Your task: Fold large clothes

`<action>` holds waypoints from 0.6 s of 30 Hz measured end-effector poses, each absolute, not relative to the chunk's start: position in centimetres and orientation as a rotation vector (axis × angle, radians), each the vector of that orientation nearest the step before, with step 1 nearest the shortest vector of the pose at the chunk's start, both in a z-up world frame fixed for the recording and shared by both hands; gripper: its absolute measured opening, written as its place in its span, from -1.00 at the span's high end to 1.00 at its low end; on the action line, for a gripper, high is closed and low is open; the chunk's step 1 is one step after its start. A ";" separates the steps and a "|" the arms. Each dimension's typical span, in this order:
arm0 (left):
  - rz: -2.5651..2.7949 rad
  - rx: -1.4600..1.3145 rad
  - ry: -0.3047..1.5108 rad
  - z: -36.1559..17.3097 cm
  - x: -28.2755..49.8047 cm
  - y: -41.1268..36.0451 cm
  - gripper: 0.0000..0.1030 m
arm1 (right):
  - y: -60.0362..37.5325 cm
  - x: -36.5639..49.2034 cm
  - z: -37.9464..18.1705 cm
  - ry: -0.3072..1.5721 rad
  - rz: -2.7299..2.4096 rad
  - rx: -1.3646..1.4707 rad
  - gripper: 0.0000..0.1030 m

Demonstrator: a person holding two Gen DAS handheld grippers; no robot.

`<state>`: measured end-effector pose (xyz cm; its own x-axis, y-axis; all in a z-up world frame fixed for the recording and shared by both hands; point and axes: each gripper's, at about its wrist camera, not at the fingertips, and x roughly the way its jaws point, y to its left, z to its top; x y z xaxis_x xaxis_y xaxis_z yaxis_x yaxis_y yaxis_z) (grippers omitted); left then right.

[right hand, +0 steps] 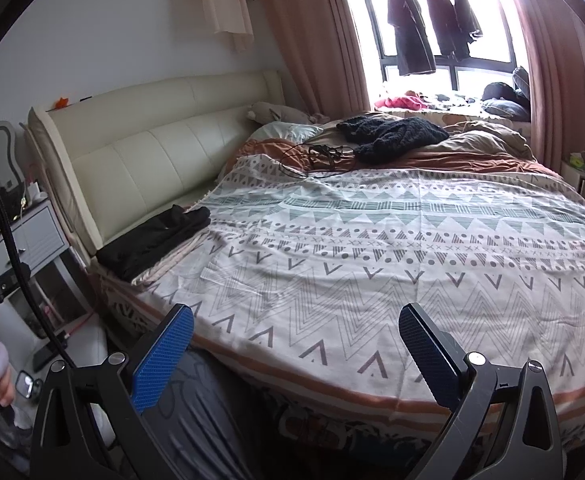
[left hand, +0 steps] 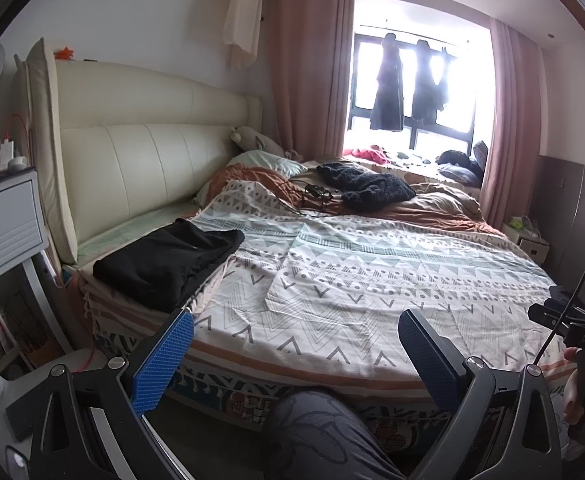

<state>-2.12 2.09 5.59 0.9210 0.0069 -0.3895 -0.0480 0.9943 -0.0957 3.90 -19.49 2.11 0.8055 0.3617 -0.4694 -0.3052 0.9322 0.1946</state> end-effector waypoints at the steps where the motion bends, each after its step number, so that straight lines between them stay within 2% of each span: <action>1: 0.028 -0.104 0.398 5.6 -2.2 2.1 -0.99 | -19.5 3.9 2.1 0.525 0.357 0.111 -0.99; 18: 0.019 -0.093 0.372 6.2 -3.0 1.4 -0.99 | -19.7 3.3 2.5 0.519 0.337 0.122 -0.99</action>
